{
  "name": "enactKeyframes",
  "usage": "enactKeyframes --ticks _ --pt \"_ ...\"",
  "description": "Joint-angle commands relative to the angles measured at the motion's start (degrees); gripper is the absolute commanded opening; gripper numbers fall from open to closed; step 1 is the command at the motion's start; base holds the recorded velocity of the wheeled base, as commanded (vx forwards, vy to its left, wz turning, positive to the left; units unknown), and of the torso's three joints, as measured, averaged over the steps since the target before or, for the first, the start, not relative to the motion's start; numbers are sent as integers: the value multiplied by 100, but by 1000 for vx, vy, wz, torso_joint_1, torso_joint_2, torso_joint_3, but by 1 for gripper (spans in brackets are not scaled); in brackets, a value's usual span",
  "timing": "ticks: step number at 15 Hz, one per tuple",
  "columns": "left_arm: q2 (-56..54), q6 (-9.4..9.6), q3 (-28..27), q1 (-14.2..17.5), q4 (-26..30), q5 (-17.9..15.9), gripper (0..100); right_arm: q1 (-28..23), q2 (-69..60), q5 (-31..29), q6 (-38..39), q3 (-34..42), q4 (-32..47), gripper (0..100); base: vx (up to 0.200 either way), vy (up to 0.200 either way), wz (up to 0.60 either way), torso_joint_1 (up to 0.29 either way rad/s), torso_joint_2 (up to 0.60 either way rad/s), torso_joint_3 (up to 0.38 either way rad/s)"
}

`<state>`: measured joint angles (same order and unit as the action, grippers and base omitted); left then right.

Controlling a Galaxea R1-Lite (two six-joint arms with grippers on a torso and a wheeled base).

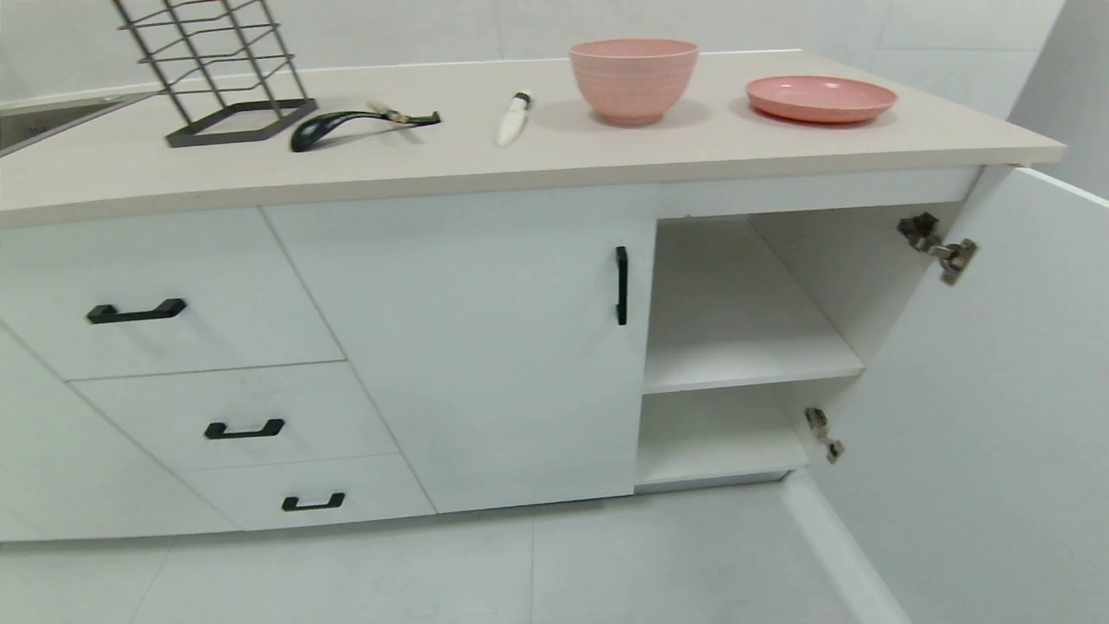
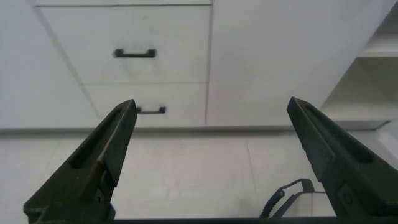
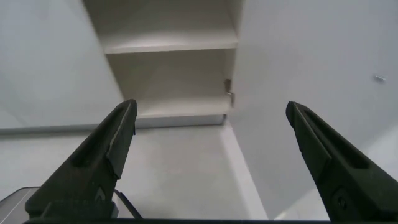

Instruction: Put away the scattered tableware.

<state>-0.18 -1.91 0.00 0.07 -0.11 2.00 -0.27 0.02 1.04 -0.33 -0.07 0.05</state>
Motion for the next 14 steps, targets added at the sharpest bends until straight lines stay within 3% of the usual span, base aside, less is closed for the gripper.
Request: enactKeyframes --ticks 1,9,14 --pt "18 -2 0 1 -7 2 100 0 -2 2 -2 -1 -5 100 0 0 0 0 0 0" --pt "18 -20 0 1 -7 73 100 0 -2 2 7 -1 4 100 0 0 0 0 0 0" --pt "18 -11 -9 1 -7 73 100 0 -2 2 7 -1 -5 100 200 0 0 2 4 6"
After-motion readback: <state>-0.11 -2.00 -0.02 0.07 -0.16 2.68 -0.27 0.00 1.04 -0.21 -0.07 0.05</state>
